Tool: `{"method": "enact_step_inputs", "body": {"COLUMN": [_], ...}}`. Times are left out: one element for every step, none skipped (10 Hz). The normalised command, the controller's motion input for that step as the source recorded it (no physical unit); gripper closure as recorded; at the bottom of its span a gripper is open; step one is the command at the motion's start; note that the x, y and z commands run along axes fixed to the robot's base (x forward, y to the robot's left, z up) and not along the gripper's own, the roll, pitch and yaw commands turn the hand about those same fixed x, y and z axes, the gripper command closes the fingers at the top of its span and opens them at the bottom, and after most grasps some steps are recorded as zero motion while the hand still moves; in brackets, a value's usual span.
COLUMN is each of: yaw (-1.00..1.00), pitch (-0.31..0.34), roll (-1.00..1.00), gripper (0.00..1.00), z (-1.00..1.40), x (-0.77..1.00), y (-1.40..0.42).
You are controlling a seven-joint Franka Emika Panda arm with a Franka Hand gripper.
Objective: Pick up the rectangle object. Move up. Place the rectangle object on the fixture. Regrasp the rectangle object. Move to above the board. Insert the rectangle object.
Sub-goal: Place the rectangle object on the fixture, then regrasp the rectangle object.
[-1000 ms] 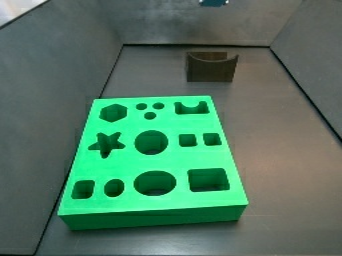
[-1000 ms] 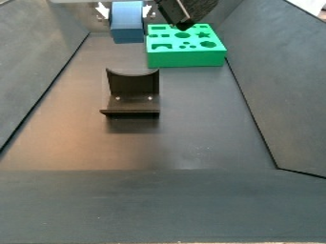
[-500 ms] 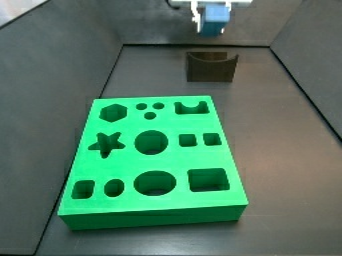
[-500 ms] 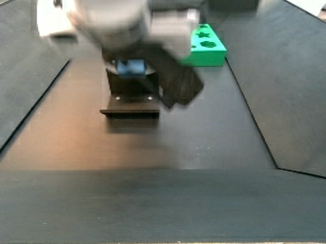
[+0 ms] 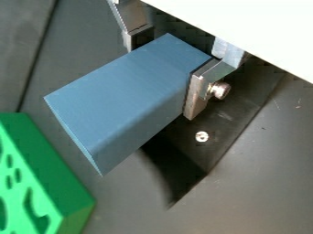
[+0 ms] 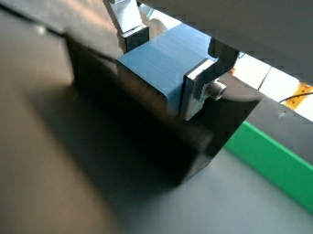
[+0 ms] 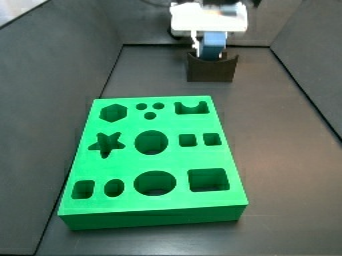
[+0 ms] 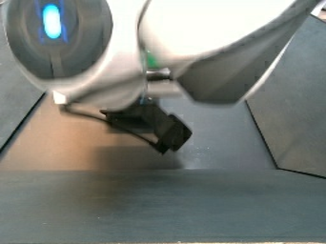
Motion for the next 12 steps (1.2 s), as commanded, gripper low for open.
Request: {"method": "enact_step_inputs", "body": {"yaw": [-0.08, -0.08, -0.06, -0.06, 0.0, 0.0, -0.05, -0.03, -0.02, -0.01, 0.0, 0.01], "pitch": [0.002, -0.007, -0.01, -0.01, 0.0, 0.0, 0.008, 0.005, 0.003, -0.006, -0.01, -0.007], "roll": [-0.15, -0.12, -0.08, -0.08, 0.0, 0.0, 0.0, 0.01, 0.01, 0.03, 0.03, 0.02], "gripper": [1.0, 1.0, 1.0, 1.0, 1.0, 0.0, 0.0, 0.0, 0.0, 0.0, 0.0, 0.0], "z": [-0.63, -0.44, -0.44, -0.44, -0.17, 0.0, 1.0, 1.0, 1.0, 1.0, 1.0, 0.9], "x": [0.11, 0.09, 0.06, 0.06, 0.0, 0.0, 0.0, -0.01, -0.02, -0.03, -0.04, -0.04], "y": [0.07, 0.06, 0.04, 0.04, -0.5, 0.0, 0.0, 0.0, 0.0, 0.0, 0.0, 0.0]}}
